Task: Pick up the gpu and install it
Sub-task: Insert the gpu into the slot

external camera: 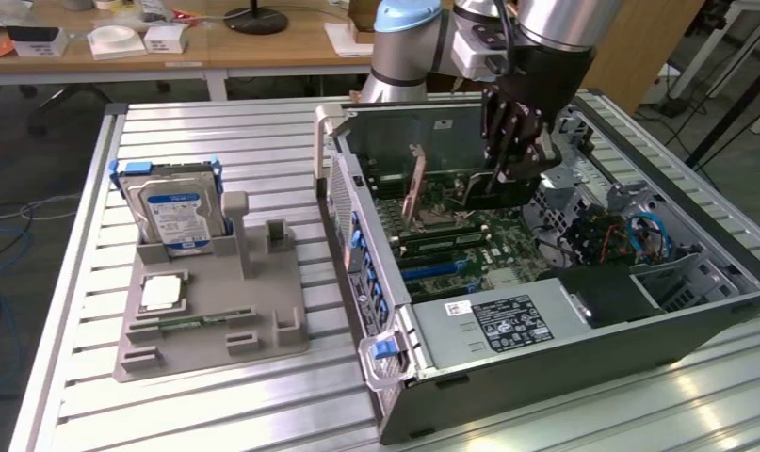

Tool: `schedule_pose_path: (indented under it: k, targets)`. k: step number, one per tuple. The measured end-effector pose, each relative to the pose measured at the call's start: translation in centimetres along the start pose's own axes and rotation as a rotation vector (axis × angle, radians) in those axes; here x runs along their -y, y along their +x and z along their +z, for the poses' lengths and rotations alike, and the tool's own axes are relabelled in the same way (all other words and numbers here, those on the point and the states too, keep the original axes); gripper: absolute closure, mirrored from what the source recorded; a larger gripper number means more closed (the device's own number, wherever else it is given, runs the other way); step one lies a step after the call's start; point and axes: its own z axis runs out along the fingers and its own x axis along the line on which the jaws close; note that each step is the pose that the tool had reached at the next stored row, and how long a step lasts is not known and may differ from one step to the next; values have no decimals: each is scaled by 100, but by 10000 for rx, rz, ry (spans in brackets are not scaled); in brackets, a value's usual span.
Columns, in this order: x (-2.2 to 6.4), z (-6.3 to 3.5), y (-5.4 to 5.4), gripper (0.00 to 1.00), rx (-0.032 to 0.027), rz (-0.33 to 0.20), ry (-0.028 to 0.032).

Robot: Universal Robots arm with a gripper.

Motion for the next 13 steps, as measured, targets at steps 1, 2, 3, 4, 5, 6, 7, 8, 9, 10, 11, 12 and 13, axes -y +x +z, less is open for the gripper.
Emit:
schedule_pose_path:
  k: [1, 2, 3, 4, 5, 6, 7, 8, 9, 10, 11, 12, 13]
  targets:
    - [0, 1, 0, 74, 0, 0, 0]
    - [0, 2, 0, 74, 0, 0, 0]
    - [0, 3, 0, 74, 1, 0, 0]
    - [0, 4, 0, 74, 0, 0, 0]
    - [0, 5, 0, 74, 0, 0, -1]
    - [0, 7, 0, 74, 0, 0, 0]
    - [0, 7, 0, 74, 0, 0, -1]
    - [0, 10, 0, 74, 1, 0, 0]
    - [0, 16, 0, 74, 4, 0, 1]
    - [0, 21, 1, 74, 3, 0, 0]
    - [0, 29, 1, 74, 1, 0, 0]
    - [0, 40, 1, 74, 1, 0, 0]
    - [0, 52, 2, 74, 1, 0, 0]
